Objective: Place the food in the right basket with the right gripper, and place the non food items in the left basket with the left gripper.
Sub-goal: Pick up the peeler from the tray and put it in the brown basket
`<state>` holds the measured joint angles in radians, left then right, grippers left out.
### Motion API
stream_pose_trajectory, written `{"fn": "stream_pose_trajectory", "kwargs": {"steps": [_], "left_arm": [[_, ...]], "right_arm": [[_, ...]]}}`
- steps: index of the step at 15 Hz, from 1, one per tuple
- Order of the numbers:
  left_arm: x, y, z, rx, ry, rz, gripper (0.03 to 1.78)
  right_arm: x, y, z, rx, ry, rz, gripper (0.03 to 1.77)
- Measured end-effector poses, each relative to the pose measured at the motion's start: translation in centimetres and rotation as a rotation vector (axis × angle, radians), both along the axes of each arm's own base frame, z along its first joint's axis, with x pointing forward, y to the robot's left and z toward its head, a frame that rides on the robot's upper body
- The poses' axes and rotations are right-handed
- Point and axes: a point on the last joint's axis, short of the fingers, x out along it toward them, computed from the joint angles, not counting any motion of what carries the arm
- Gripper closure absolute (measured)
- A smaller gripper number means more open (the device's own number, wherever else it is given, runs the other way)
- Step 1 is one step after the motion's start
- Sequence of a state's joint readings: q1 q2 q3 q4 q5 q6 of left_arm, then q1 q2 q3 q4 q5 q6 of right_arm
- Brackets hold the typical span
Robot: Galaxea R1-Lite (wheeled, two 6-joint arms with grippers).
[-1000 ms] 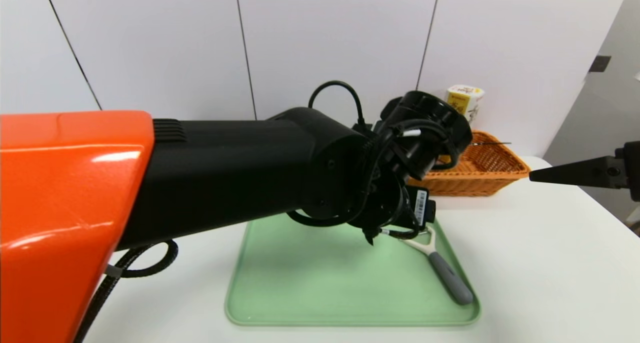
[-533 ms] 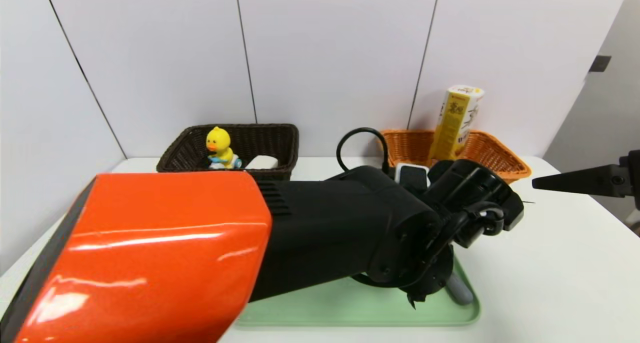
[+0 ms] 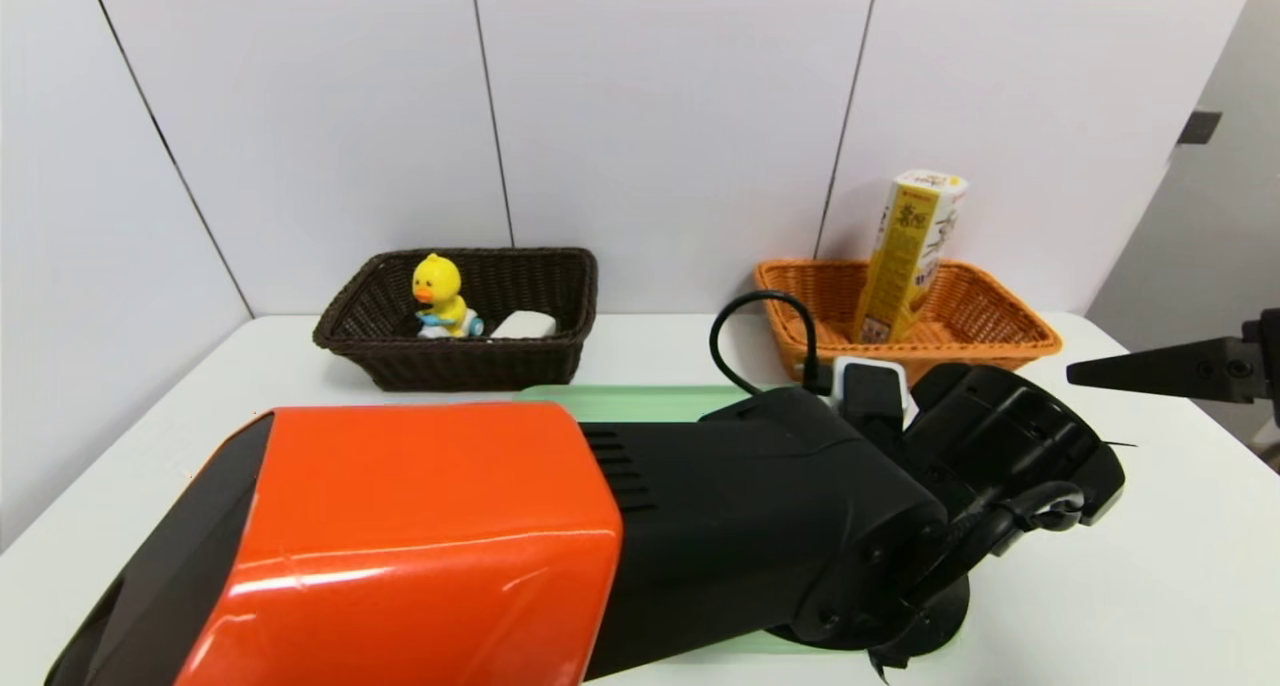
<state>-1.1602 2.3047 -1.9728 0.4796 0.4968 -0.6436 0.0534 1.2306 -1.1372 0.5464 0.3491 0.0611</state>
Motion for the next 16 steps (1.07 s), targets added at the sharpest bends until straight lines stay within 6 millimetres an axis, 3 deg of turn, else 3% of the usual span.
{"fn": "stream_pose_trajectory", "kwargs": {"steps": [8, 16], "left_arm": [[0.5, -1.6, -2.2, -0.002, -0.039, -0.033, 0.12], [0.9, -1.9, -3.5, 0.033, -0.038, -0.031, 0.12]], "right_arm": [[-0.4, 0.0, -0.3, -0.001, 0.008, 0.0, 0.1], [-0.4, 0.0, -0.3, 0.0, 0.004, 0.0, 0.1]]}}
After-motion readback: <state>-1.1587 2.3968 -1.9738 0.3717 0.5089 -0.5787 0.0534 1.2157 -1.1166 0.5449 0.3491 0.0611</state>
